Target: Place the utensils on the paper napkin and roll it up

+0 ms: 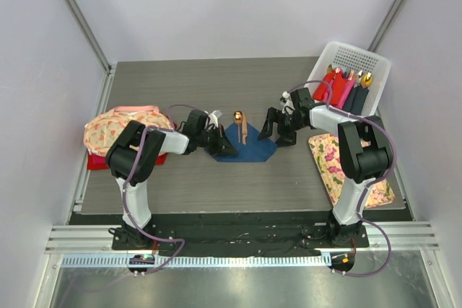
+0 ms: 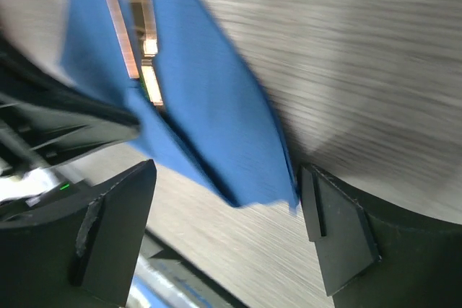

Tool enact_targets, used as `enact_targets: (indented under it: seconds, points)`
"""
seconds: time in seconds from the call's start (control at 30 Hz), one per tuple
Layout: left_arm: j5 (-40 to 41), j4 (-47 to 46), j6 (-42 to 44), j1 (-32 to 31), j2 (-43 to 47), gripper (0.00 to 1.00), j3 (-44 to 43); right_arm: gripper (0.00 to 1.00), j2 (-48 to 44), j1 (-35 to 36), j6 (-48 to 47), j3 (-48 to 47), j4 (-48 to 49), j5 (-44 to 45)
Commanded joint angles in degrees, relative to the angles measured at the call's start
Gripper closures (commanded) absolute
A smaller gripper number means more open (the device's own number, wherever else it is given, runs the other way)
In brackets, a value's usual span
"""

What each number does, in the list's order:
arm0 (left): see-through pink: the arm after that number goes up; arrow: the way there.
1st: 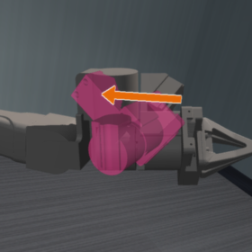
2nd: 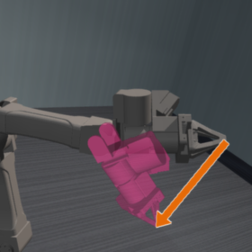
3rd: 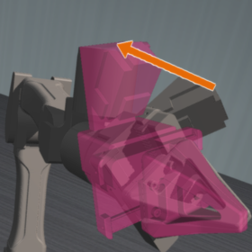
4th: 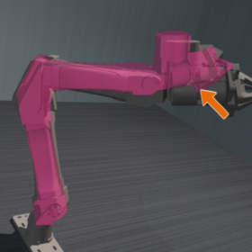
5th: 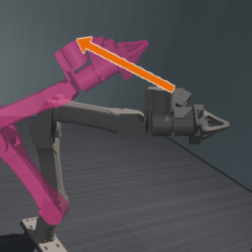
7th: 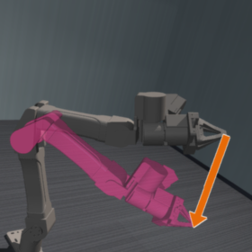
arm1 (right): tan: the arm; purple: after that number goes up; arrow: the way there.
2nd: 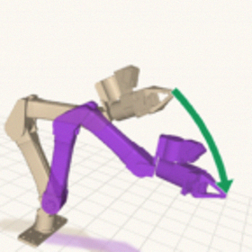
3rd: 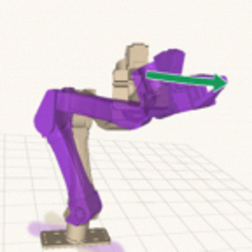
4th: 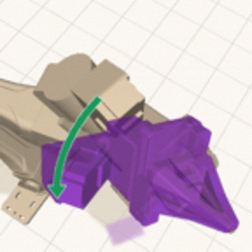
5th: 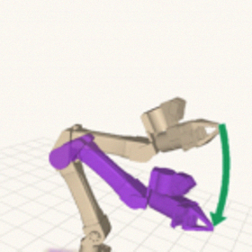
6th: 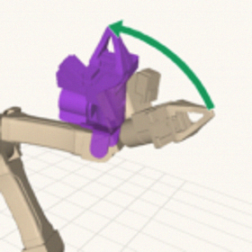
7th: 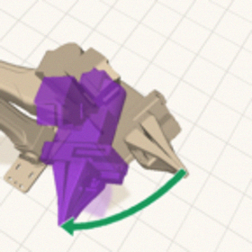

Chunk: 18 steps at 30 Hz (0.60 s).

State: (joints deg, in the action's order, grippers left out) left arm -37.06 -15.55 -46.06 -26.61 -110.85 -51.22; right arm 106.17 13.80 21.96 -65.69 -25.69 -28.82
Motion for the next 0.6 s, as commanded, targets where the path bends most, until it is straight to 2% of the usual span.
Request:
enact_targets:
  seconds: [0.0,0.27,0.3,0.37,0.57]
  points:
    - [3.0,1.1,1.7,0.2,-1.4,0.96,-1.2,0.14,5.6,1.0,3.6,3.2,5.1,-7.7]
    - [3.0,1.1,1.7,0.2,-1.4,0.96,-1.1,0.29,1.8,0.5,10.4,6.3,16.0,-16.9]
    - [3.0,1.1,1.7,0.2,-1.4,0.96,-1.1,0.35,1.5,0.4,10.6,6.4,16.1,-16.7]
    - [3.0,1.0,1.7,0.2,-1.3,0.95,-1.1,0.38,0.4,0.4,10.8,6.7,15.9,-16.3]
    - [3.0,1.1,1.7,0.2,-0.8,0.95,-0.8,0.43,-2.5,-2.0,8.5,6.4,10.9,-12.7]
